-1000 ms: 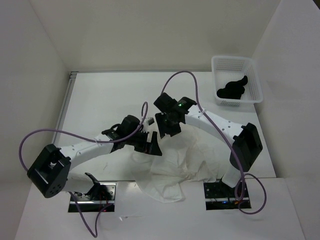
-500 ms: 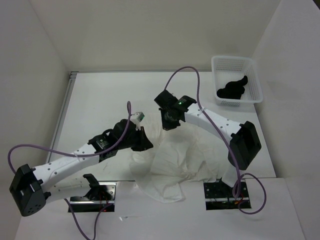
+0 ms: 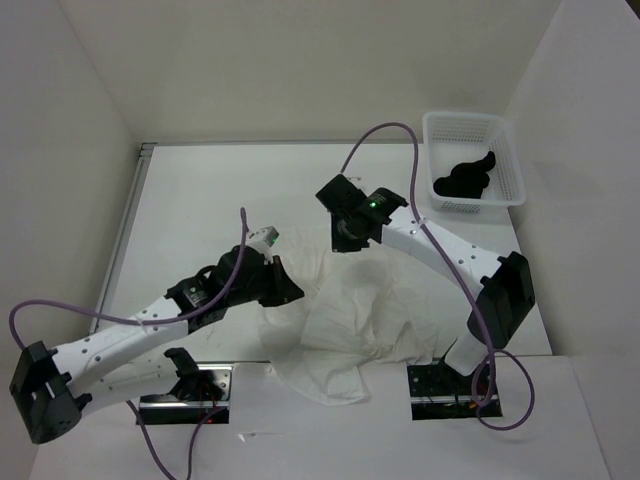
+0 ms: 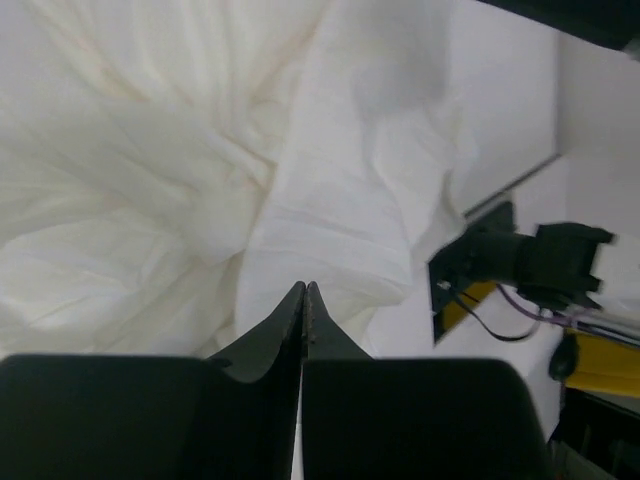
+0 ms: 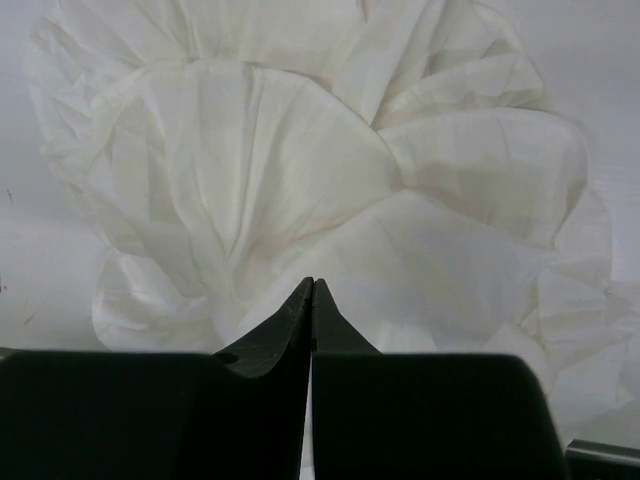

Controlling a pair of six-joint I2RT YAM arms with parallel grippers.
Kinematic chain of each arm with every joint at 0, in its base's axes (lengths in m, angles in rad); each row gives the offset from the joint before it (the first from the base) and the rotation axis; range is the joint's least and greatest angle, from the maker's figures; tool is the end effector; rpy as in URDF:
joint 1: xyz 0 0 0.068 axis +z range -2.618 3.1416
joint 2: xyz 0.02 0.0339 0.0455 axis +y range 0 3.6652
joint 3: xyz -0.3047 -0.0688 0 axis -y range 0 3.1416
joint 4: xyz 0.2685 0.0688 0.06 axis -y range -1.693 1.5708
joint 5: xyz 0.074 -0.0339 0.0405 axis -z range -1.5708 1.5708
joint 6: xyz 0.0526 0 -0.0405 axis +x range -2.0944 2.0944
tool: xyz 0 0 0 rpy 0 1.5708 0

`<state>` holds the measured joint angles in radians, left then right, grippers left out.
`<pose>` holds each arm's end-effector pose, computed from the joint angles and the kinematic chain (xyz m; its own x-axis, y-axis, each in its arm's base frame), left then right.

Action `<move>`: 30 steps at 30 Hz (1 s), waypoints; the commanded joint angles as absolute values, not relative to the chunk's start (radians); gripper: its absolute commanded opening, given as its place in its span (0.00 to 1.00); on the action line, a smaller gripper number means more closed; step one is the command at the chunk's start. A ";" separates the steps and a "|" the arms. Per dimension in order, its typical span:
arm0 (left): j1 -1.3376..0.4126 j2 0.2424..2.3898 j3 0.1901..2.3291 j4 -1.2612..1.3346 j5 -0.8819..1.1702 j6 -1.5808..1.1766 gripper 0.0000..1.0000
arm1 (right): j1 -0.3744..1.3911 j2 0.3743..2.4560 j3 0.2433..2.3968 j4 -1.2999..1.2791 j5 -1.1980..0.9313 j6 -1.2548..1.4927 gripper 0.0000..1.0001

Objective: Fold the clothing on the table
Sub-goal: Flatten the skirt out

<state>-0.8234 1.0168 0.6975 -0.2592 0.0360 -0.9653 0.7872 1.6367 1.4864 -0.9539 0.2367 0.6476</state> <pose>0.1614 -0.1769 0.2761 -0.8311 -0.3121 -0.4604 0.1233 0.7038 -0.6996 0.2705 0.2540 0.3249 -0.8733 -0.0455 -0.4851 -0.1095 0.9885 0.1044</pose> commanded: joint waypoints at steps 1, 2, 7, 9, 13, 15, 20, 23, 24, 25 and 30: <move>-0.827 0.879 0.628 -0.076 0.133 -0.908 0.00 | 0.782 1.566 1.503 -0.994 0.290 0.684 0.02; -0.827 0.862 0.627 -0.071 0.123 -0.899 0.00 | 0.782 1.566 1.503 -0.994 0.299 0.684 0.02; -0.827 0.874 0.647 -0.073 0.130 -0.867 0.04 | 0.782 1.557 1.493 -1.006 0.308 0.693 0.00; -0.827 0.864 0.632 -0.043 0.130 -0.867 0.34 | 0.782 1.557 1.493 -1.015 0.328 0.693 0.00; -0.827 1.009 0.718 -0.275 -0.024 -0.876 0.50 | 0.782 1.548 1.493 -1.025 0.350 0.693 0.00; -0.827 1.080 0.738 -0.323 -0.058 -0.876 0.51 | 0.773 1.548 1.480 -1.025 0.350 0.693 0.00; -0.902 1.232 0.747 -0.298 -0.118 -0.859 0.48 | 0.773 1.539 1.445 -1.006 0.327 0.693 0.00; -0.913 1.279 0.779 -0.345 -0.191 -0.848 0.45 | 0.773 1.539 1.427 -1.006 0.327 0.693 0.00; -0.913 1.288 0.779 -0.383 -0.230 -0.848 0.45 | 0.773 1.529 1.427 -1.006 0.327 0.693 0.00; -0.913 1.299 0.791 -0.400 -0.244 -0.848 0.45 | 0.773 1.529 1.414 -1.015 0.327 0.693 0.00; -0.922 1.299 0.733 -0.364 -0.244 -0.882 0.45 | 0.752 1.511 1.405 -1.015 0.327 0.693 0.00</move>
<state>-0.9154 1.2964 0.7441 -0.3702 -0.1967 -0.8680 0.7696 1.5597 1.4120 -1.0046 0.3027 0.6834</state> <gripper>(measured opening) 0.448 0.007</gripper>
